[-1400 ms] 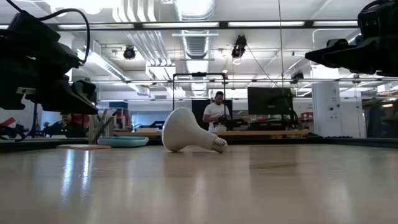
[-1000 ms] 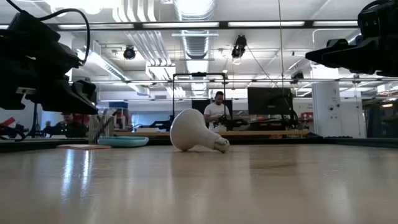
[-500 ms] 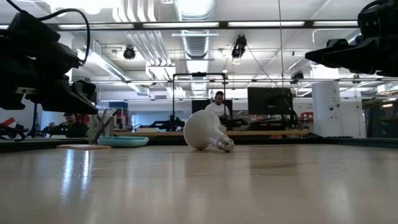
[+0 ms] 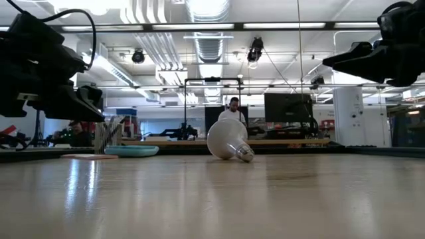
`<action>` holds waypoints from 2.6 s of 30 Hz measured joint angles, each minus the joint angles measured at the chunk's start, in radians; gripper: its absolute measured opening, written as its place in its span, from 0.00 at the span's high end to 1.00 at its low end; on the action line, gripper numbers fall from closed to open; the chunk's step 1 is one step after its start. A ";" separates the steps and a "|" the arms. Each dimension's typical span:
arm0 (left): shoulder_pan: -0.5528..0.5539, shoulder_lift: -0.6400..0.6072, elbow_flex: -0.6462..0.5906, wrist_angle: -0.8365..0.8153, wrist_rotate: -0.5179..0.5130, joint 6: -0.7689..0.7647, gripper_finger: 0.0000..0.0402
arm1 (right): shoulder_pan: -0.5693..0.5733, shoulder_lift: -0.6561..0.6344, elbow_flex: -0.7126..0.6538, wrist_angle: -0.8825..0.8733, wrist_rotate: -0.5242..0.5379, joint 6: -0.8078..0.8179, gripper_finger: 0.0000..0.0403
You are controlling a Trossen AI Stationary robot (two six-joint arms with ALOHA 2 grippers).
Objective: Screw lightbulb
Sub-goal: Insert the light bulb into the red lamp
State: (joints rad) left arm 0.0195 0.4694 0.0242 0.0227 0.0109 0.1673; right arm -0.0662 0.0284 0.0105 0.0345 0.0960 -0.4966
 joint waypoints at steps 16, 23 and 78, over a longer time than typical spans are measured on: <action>0.000 0.000 0.000 0.000 0.000 0.000 1.00 | 0.000 -0.001 0.000 0.196 0.011 1.084 0.28; 0.000 0.000 0.000 0.000 0.000 0.000 1.00 | 0.000 -0.002 0.000 0.324 0.090 1.413 0.26; -0.066 0.579 0.764 0.197 0.032 -0.754 0.90 | 0.019 0.707 0.572 0.158 -0.377 1.495 0.36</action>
State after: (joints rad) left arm -0.0468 1.0484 0.7880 0.2202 0.0429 -0.5872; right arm -0.0467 0.7354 0.5825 0.1928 -0.2811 0.9987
